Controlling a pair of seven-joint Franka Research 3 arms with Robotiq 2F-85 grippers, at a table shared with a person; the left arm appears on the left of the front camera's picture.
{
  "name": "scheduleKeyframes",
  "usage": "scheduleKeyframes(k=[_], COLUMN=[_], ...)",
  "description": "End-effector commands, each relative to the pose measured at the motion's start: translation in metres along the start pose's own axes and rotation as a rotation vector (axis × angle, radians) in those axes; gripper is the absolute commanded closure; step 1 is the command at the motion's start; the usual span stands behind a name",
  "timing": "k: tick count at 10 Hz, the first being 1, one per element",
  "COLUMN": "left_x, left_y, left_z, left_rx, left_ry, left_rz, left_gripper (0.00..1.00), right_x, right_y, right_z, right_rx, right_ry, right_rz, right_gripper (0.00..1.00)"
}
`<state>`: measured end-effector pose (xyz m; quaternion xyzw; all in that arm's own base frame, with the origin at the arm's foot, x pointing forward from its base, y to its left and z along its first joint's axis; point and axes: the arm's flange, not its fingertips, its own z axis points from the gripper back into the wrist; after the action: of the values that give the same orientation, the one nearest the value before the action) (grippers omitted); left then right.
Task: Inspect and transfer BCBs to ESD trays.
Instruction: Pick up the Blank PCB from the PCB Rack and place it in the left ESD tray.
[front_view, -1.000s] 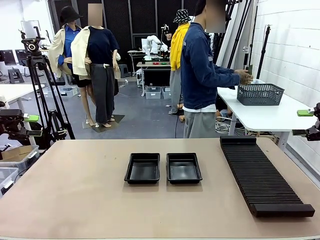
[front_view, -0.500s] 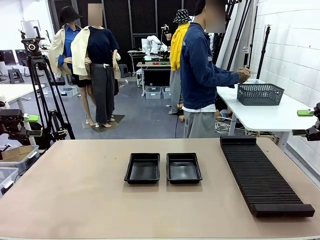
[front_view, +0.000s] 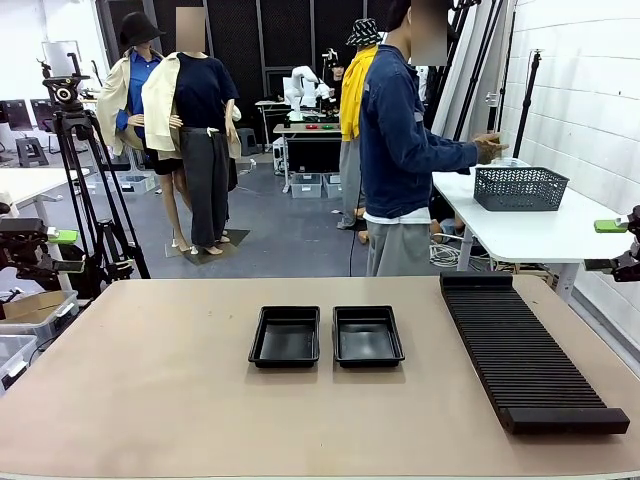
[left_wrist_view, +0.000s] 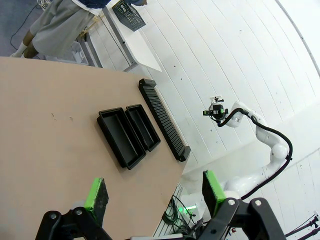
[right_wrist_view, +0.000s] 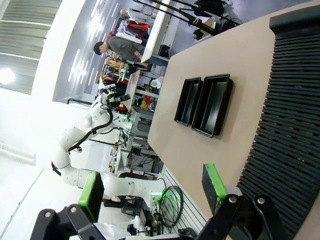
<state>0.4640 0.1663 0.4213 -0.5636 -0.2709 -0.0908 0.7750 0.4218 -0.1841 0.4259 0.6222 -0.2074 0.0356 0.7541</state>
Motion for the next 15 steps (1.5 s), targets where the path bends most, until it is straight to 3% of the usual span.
scheduleKeyframes(k=[1, 15], left_x=[0.0008, 0.0008], left_y=[-0.0010, -0.0010], left_z=[0.0013, 0.0013], left_rx=[0.003, 0.003], left_ry=[-0.004, -0.004], left_rz=[0.012, 0.012], left_gripper=[0.00, 0.00], right_x=[0.0004, 0.0004], right_y=[-0.0009, -0.0009], right_z=[-0.0001, -0.0001], right_rx=[-0.005, -0.005], right_ry=[-0.002, -0.002], right_rz=[-0.007, -0.007], right_gripper=[0.00, 0.00])
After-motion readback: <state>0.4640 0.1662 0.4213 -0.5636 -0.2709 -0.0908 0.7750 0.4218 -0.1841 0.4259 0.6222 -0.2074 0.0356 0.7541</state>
